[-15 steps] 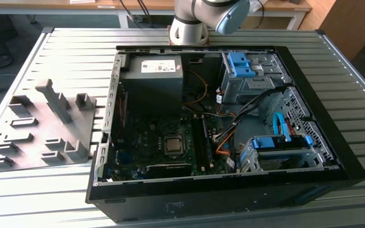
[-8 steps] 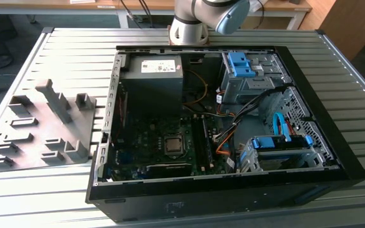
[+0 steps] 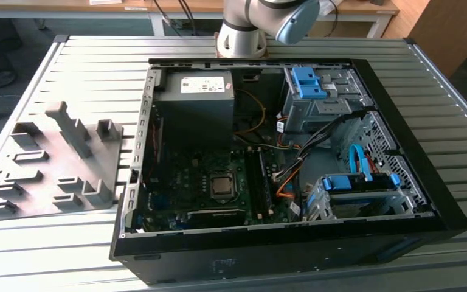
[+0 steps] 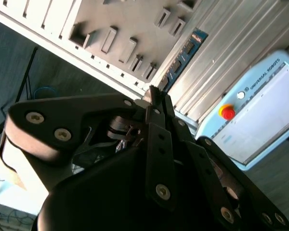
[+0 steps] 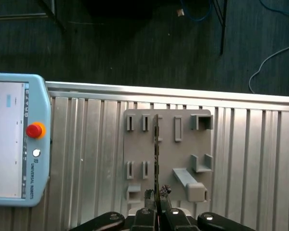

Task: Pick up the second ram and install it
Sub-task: 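Pick up the second ram and move it above second insertion slot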

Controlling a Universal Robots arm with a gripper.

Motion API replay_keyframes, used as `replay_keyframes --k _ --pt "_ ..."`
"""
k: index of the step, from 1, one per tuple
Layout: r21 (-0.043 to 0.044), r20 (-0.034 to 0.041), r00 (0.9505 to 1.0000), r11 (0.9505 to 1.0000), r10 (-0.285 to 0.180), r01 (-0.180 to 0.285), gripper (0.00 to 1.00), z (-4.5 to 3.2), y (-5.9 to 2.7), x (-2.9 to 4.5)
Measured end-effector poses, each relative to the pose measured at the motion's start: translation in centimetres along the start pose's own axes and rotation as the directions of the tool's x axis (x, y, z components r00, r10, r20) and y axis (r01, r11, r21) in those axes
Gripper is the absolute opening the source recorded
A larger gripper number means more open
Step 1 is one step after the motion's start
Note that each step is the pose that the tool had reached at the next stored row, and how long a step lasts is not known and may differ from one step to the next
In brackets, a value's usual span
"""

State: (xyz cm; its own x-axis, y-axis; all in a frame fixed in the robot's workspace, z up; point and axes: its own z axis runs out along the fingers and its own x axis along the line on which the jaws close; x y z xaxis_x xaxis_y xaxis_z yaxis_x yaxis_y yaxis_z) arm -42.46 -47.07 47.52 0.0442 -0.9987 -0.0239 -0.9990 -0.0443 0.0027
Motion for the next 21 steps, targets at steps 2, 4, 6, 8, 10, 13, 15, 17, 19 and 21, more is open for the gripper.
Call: replay_keyframes --k 2,4,6,8,10,13,15,17,19,21 --pt "-0.0015 0.0002 1.0 1.0 0.0 0.0 0.14 0.37 -0.62 0.04" --pt "-0.0036 0.0003 1.0 1.0 0.0 0.0 0.14 0.72 -1.51 0.08" --pt "-0.0055 0.0005 1.0 1.0 0.0 0.0 0.14 1.08 -2.44 0.13" --pt "-0.0076 0.0005 1.0 1.0 0.0 0.0 0.14 1.41 -3.34 0.18" --pt "-0.0095 0.0006 1.0 1.0 0.0 0.0 0.14 1.74 -4.24 0.23" --pt "-0.0123 0.0007 1.0 0.9999 0.0 0.0 0.14 2.22 -5.59 0.3" --pt "-0.0144 0.0009 1.0 0.9999 0.0 0.0 0.14 2.56 -6.53 0.35" --pt "-0.0167 0.0008 1.0 0.9999 0.001 -0.001 0.14 2.89 -7.43 0.4" --pt "-0.0188 0.001 1.0 0.9998 0.001 -0.001 0.14 3.22 -8.33 0.44" --pt "-0.0207 0.0012 1.0 0.9998 0.001 -0.001 0.14 3.5 -9.23 0.49"
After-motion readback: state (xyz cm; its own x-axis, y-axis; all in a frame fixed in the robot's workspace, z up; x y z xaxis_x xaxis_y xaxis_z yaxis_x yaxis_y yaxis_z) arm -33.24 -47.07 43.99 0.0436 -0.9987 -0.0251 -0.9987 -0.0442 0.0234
